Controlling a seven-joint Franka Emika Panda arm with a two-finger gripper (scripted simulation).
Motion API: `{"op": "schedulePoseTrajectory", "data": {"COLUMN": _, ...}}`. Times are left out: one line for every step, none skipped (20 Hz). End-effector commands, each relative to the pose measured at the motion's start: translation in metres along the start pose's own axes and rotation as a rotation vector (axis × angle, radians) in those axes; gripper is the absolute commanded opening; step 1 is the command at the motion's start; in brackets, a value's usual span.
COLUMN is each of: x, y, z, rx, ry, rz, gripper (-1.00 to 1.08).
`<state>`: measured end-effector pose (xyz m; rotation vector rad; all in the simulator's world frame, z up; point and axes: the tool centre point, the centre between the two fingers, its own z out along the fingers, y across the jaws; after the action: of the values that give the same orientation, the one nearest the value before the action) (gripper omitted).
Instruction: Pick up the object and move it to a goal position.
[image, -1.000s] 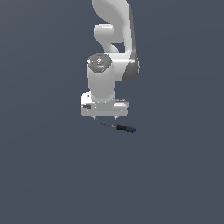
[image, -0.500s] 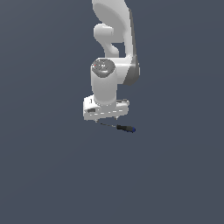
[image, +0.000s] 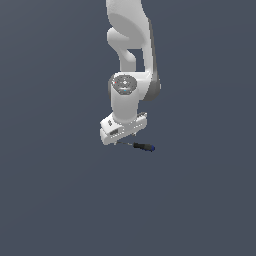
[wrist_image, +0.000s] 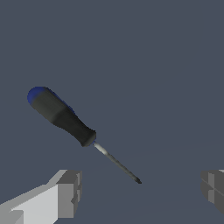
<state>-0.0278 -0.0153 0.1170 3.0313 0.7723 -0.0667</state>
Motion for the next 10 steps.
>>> {"op": "schedulePoseTrajectory", "data": {"x": 0.000, "y": -0.004, "z": 0.006, "rx": -0.003, "ry": 0.001, "rz": -0.086, "gripper": 1.00}}
{"op": "schedulePoseTrajectory", "data": {"x": 0.000, "y": -0.006, "z": 0.009, "rx": -0.004, "ry": 0.002, "rz": -0.120, "gripper": 1.00}}
{"op": "schedulePoseTrajectory", "data": {"x": 0.000, "y": -0.008, "z": 0.011, "rx": -0.005, "ry": 0.003, "rz": -0.154, "gripper": 1.00}}
{"op": "schedulePoseTrajectory", "data": {"x": 0.000, "y": -0.010, "z": 0.014, "rx": -0.006, "ry": 0.003, "rz": -0.188, "gripper": 1.00}}
{"op": "schedulePoseTrajectory", "data": {"x": 0.001, "y": -0.012, "z": 0.016, "rx": -0.007, "ry": 0.004, "rz": -0.221, "gripper": 1.00}}
{"op": "schedulePoseTrajectory", "data": {"x": 0.001, "y": -0.014, "z": 0.019, "rx": -0.007, "ry": 0.005, "rz": -0.255, "gripper": 1.00}}
{"op": "schedulePoseTrajectory", "data": {"x": 0.001, "y": -0.016, "z": 0.021, "rx": -0.008, "ry": 0.006, "rz": -0.289, "gripper": 1.00}}
{"op": "schedulePoseTrajectory", "data": {"x": 0.001, "y": -0.018, "z": 0.023, "rx": -0.009, "ry": 0.008, "rz": -0.323, "gripper": 1.00}}
{"op": "schedulePoseTrajectory", "data": {"x": 0.001, "y": -0.020, "z": 0.026, "rx": -0.009, "ry": 0.009, "rz": -0.357, "gripper": 1.00}}
{"op": "schedulePoseTrajectory", "data": {"x": 0.001, "y": -0.022, "z": 0.028, "rx": -0.010, "ry": 0.010, "rz": -0.391, "gripper": 1.00}}
